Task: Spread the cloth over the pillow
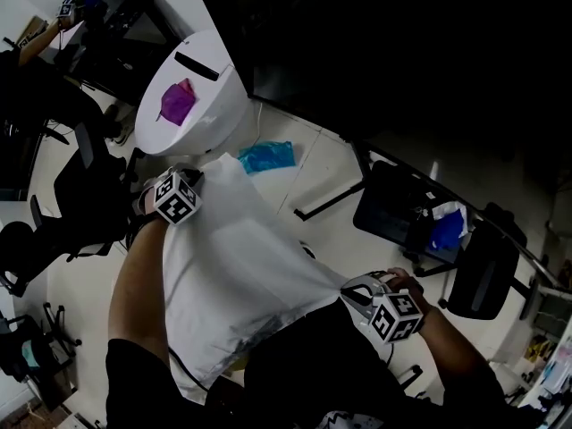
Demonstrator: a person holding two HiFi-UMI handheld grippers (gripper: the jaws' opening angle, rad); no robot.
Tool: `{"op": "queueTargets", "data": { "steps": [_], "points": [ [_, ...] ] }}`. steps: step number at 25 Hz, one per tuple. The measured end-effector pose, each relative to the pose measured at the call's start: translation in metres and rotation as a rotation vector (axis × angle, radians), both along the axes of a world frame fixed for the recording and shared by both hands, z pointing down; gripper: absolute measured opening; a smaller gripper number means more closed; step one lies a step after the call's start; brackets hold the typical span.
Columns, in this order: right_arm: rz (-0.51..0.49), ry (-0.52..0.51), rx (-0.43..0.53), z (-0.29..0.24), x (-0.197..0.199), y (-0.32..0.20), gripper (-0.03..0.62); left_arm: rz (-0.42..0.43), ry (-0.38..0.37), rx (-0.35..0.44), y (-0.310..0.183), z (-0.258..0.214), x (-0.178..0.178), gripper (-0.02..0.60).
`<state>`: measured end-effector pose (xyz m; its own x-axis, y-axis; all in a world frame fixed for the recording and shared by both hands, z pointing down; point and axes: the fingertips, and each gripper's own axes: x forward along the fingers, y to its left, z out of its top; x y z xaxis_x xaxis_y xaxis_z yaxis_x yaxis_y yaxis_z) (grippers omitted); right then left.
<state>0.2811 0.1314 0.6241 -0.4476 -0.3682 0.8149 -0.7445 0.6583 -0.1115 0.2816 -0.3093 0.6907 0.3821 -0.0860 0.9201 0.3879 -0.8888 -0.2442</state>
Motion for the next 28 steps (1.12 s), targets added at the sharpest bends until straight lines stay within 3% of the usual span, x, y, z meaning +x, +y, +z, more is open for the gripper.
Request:
{"op": "queueTargets", "data": {
  "steps": [10,15,22,28],
  "points": [
    [0.036,-0.009,-0.003,0.033,-0.001,-0.008,0.015,0.021,-0.056,0.001,0.009,0.014,-0.007,0.029],
    [0.087,-0.018,0.013,0.022,0.011,-0.014,0.1,0.016,-0.036,0.009,0.006,0.002,-0.009,0.098],
    [0.142,-0.021,0.16,-0.033,0.025,-0.059,0.109,-0.043,0.057,0.05,-0.018,-0.046,-0.027,0.117],
    [0.116,-0.033,0.317,-0.086,0.016,-0.107,0.109,-0.155,0.083,0.019,-0.037,-0.079,-0.098,0.116]
  ]
}}
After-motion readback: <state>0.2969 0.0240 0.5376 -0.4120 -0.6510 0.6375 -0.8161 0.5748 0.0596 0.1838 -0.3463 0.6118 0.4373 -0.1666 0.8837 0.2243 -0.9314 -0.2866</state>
